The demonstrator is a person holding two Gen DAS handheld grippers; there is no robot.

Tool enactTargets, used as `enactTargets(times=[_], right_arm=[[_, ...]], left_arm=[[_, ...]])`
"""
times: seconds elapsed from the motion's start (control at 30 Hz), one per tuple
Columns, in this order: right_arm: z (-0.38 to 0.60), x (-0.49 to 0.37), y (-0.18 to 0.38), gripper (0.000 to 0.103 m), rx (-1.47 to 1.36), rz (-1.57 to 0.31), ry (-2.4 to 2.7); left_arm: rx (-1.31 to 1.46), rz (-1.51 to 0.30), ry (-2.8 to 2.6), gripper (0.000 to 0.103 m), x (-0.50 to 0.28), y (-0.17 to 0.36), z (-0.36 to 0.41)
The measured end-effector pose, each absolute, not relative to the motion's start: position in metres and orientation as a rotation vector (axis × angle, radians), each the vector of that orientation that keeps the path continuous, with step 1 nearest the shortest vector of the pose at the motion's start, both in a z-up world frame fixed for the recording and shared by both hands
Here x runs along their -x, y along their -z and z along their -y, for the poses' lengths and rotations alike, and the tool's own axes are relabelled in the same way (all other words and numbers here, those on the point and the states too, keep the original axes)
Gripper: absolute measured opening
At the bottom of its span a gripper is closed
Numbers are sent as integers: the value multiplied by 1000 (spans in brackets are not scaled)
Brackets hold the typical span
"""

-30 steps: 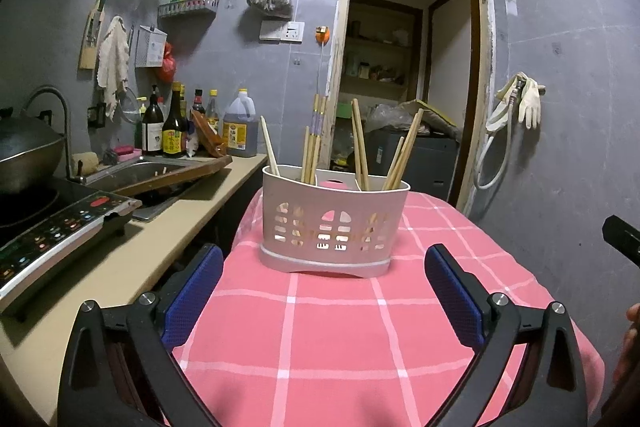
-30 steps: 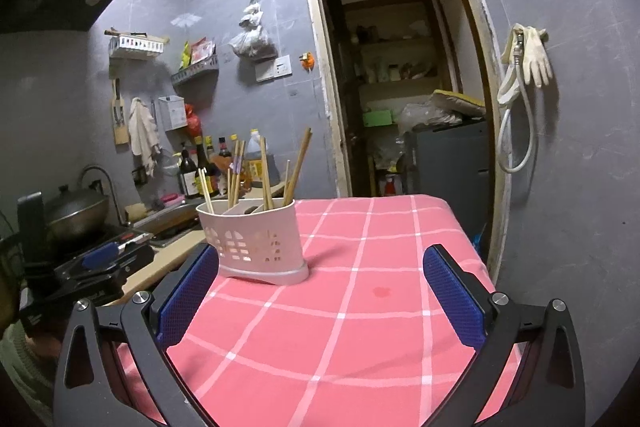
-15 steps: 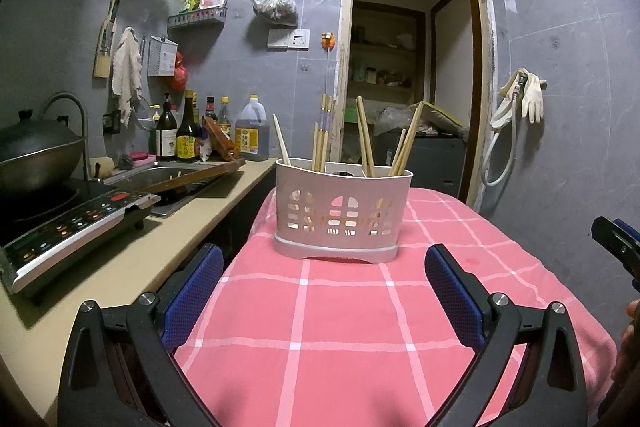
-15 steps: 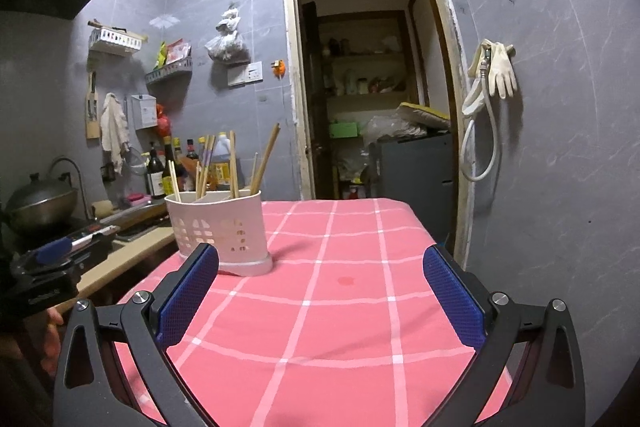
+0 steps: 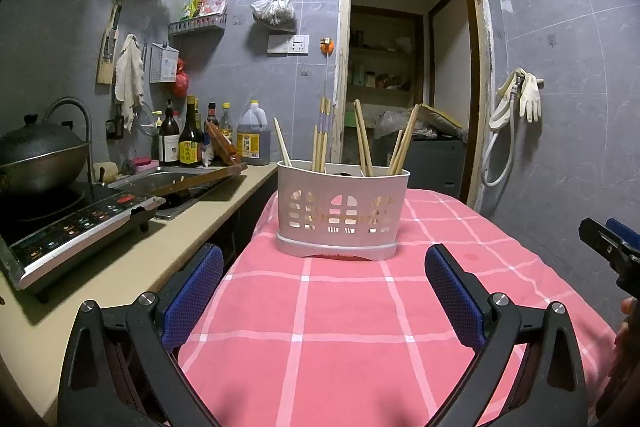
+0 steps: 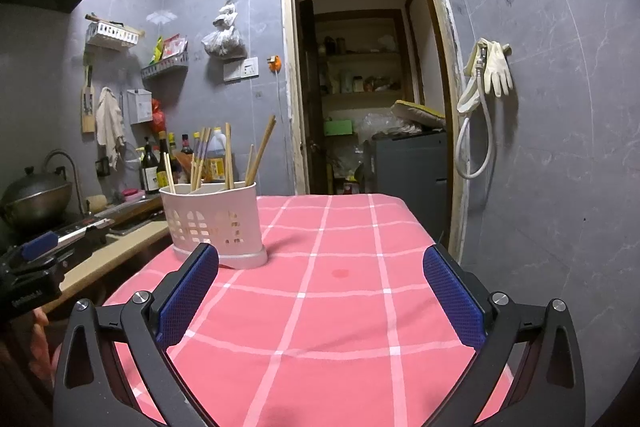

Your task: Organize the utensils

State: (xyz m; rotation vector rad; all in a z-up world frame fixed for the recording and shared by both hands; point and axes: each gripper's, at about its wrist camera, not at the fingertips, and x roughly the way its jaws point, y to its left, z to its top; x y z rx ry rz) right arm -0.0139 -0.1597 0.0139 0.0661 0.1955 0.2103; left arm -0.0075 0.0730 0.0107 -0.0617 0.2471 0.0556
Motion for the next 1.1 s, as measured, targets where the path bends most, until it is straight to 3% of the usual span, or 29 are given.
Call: enactTargets(times=[1.1], right_arm=[[158, 15, -13, 103, -69, -197, -210]], left_arm=[[63, -249, -55, 99, 9, -11, -70]])
